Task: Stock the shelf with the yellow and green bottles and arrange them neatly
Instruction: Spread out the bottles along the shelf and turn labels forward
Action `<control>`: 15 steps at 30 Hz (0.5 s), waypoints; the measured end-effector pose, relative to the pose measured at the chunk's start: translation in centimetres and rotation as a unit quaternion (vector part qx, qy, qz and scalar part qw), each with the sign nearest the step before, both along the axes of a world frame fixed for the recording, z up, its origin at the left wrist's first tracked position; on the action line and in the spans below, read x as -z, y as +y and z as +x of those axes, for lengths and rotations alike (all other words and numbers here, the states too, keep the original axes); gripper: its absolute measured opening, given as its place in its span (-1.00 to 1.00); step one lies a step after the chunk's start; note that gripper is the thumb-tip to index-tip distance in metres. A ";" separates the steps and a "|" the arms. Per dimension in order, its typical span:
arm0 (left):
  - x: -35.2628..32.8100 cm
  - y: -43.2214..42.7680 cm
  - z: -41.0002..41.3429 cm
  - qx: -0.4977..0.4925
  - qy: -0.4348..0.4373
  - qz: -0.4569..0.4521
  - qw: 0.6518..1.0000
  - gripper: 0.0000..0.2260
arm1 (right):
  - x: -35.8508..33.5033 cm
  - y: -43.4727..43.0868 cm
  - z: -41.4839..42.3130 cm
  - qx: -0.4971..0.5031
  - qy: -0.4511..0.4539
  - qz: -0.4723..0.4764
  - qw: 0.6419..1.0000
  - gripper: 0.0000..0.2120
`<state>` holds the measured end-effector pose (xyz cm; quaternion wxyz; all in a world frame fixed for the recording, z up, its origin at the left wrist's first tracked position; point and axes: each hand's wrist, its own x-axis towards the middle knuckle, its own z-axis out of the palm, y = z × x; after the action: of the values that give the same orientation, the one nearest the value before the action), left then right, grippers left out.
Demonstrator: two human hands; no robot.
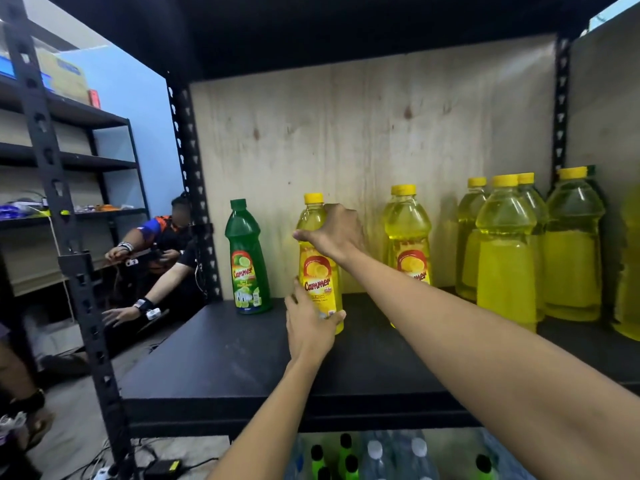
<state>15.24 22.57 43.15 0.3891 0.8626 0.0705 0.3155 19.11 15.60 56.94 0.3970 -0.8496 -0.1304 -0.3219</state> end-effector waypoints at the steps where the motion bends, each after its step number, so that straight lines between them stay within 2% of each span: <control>1: 0.1 0.0 0.0 -0.004 -0.001 0.002 1.000 0.00 | 0.0 -0.1 0.0 -0.003 0.001 -0.002 1.000 -0.37; 7: 0.2 0.0 -0.1 -0.017 0.003 0.006 1.000 0.01 | 0.5 -0.3 -1.2 -0.028 0.008 0.002 1.000 -0.36; 10: 0.2 -0.2 -0.5 -0.019 0.005 0.012 1.000 0.04 | 0.1 -1.3 -1.7 -0.046 0.039 -0.020 0.998 -0.35; 12: 0.1 -0.4 -1.0 -0.032 0.008 0.017 0.999 0.08 | -0.3 -2.9 -2.5 -0.056 0.062 -0.015 0.996 -0.27; 15: -0.2 -1.2 -2.5 -0.056 -0.049 0.044 0.996 0.00 | -0.4 -6.9 -4.9 -0.057 0.052 0.000 0.997 -0.21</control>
<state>12.79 21.39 43.34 0.3354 0.8572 0.0852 0.3814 14.23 8.74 57.31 0.4206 -0.8563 -0.1584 -0.2543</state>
